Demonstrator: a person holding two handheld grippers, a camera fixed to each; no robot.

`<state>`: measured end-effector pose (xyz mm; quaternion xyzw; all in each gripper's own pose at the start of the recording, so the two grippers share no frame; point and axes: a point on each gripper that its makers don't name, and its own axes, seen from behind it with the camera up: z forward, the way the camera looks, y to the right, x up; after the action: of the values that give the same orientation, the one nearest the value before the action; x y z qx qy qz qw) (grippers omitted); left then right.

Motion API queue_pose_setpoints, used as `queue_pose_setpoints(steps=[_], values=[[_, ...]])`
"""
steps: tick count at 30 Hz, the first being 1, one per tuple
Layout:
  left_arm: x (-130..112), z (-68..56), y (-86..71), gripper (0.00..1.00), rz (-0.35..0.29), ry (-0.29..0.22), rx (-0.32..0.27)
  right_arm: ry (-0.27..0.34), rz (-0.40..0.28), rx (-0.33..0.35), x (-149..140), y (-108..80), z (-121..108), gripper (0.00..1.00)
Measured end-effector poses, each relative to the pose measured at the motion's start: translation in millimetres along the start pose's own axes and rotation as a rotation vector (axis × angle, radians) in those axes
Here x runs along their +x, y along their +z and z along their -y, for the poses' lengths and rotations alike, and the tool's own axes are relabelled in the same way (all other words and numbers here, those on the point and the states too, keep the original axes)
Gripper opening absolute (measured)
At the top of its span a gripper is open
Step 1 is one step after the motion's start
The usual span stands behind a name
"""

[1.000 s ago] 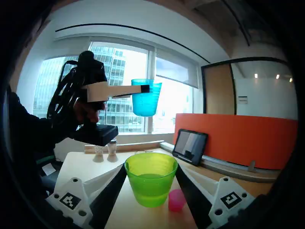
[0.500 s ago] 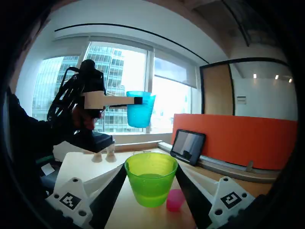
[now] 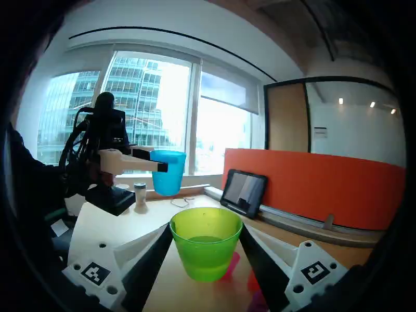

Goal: Pour water

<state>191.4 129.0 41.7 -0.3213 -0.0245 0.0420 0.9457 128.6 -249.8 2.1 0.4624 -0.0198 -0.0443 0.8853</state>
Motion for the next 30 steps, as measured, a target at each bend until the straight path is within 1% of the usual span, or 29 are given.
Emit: queue_pose_setpoints(steps=[6,9,15,21,30], values=[[-27,1.7,-3.1,0.87,0.039,-0.009,0.002,-0.001,0.022,-0.034,-3,-12.3,-15,0.92],[-41,4.6,-4.2,0.87,0.064,-0.015,0.007,0.003,0.029,-0.05,-3,-18.9,-23,0.92],[-63,5.1,-6.6,0.87,0.1,-0.014,0.006,0.005,0.045,-0.078,-7,-30.5,-38,0.92],[-85,3.0,-5.7,0.87,0.148,-0.007,0.0,0.016,0.071,-0.09,-15,-38.1,-47,0.92],[-113,-5.9,-1.7,0.87,0.236,0.032,-0.024,0.029,0.125,-0.075,-34,-44.8,-51,0.92]])
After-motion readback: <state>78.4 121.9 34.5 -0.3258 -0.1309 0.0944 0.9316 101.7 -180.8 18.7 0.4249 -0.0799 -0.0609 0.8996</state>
